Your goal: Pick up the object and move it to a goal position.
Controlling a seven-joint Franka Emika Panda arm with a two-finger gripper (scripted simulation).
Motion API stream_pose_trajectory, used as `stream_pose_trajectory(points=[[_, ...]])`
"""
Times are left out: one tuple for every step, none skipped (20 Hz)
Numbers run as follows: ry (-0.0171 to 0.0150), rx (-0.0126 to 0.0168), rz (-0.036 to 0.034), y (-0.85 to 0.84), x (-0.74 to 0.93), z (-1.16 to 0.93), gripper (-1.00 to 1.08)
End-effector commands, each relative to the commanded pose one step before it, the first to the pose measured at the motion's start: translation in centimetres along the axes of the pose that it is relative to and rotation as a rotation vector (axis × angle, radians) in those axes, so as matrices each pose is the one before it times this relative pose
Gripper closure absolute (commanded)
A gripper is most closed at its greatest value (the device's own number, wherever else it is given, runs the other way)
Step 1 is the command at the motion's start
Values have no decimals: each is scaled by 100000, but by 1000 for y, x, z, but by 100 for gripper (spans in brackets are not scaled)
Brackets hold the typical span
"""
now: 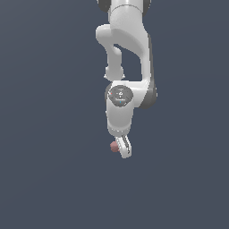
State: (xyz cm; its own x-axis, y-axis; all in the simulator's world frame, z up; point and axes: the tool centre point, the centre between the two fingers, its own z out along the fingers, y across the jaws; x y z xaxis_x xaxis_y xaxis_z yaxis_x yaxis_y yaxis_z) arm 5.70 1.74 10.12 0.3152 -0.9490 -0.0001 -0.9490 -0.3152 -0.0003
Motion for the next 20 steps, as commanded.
stream_pose_trajectory(points=[[12, -24, 1128, -33, 12, 55, -92], [0, -3, 69, -2, -1, 4, -92], [-8, -3, -458, 17, -5, -15, -92], [0, 0, 0, 0, -3, 44, -92], [0, 0, 0, 0, -9, 130, -92], [0, 0, 0, 0, -15, 216, -92], [-1, -1, 69, 14, 24, 302, -92], [0, -1, 49, 12, 4, 387, -92], [0, 0, 0, 5, -34, 469, -92], [0, -2, 120, 31, 36, 552, -92], [0, -2, 69, 24, -3, 627, -92], [1, -2, 69, 24, -1, 599, -92], [1, -2, 69, 20, 7, 510, -92], [0, 0, 0, 1, -29, 421, -92], [0, 0, 49, 3, 11, 333, -92], [0, 0, 0, -16, -10, 245, -92], [0, 0, 0, -26, 0, 157, -92], [0, 0, 0, -37, 10, 69, -92], [0, 0, 0, -42, 18, -13, -92], [0, 0, 0, -17, 8, -21, -92]])
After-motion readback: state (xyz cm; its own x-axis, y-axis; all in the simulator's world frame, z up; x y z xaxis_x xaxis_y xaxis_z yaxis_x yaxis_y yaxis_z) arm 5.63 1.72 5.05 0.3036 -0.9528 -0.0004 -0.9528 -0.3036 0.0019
